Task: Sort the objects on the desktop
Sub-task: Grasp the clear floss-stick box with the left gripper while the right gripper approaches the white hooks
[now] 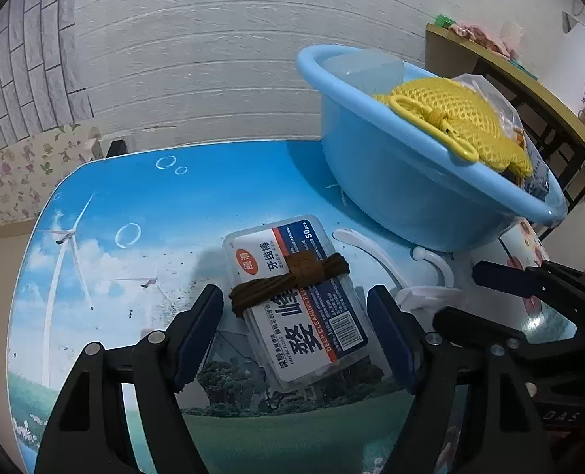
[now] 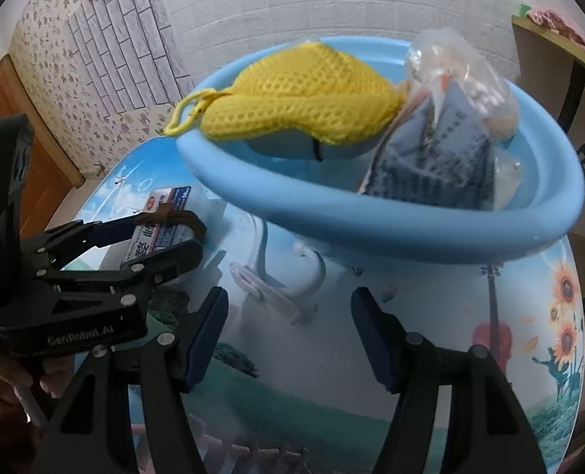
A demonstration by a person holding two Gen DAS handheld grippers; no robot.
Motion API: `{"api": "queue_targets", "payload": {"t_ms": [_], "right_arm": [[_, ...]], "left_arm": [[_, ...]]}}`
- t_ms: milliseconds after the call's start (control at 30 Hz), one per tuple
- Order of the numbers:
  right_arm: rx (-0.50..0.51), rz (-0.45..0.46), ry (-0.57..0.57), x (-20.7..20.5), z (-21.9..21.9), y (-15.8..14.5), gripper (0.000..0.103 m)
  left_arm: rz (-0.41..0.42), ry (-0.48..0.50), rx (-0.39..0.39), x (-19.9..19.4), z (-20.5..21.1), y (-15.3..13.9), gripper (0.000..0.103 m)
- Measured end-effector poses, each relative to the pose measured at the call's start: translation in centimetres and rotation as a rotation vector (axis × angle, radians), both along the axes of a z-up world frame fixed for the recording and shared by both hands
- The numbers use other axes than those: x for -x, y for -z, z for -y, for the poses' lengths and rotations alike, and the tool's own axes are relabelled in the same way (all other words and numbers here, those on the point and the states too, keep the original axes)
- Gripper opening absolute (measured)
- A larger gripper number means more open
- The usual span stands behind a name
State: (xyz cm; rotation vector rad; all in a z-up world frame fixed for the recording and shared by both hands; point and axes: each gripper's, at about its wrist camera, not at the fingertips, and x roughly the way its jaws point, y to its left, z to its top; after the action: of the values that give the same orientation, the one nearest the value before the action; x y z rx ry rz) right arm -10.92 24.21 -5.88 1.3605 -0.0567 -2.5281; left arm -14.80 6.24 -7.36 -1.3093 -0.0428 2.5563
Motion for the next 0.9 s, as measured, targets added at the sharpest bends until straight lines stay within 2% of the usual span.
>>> {"api": "queue_targets", "payload": {"t_ms": [33, 67, 200, 267, 533, 567, 767, 900], "right_arm": [[0.000, 0.004, 0.001, 0.1, 0.2, 0.1, 0.064], [0.001, 0.007, 0.003, 0.3, 0.4, 0.2, 0.064], [0.006, 0.013, 0.013, 0.9, 1.1, 0.3, 0.064], [0.006, 0.016, 0.008, 1.0, 1.5, 0.4, 0.064], [-0.072, -0.020, 0.044, 1.8, 2.9, 0.9, 0.064], [-0.085, -0.027, 0.042, 1.8, 3.1, 0.9, 0.055], [-0.039, -0.015, 0.011, 0.9, 2.5, 0.8, 0.055], [-0.048, -0.010, 0.005, -0.2, 1.6, 0.7, 0.055]], "left_arm": [[0.001, 0.011, 0.001, -0.1, -0.1, 0.1, 0.074], [0.002, 0.020, -0.002, -0.1, -0.2, 0.2, 0.068], [-0.018, 0.005, -0.019, -0.5, 0.7, 0.0, 0.064], [-0.043, -0.008, -0.011, -1.1, 1.4, -0.4, 0.064], [-0.006, -0.058, -0.015, -2.7, 3.7, -0.1, 0.065], [-0.005, -0.059, -0.010, -2.9, 3.7, -0.1, 0.065], [0.006, -0.064, 0.018, -4.1, 3.5, -0.1, 0.065], [0.021, -0.075, 0.022, -4.8, 2.9, -0.3, 0.066]]}}
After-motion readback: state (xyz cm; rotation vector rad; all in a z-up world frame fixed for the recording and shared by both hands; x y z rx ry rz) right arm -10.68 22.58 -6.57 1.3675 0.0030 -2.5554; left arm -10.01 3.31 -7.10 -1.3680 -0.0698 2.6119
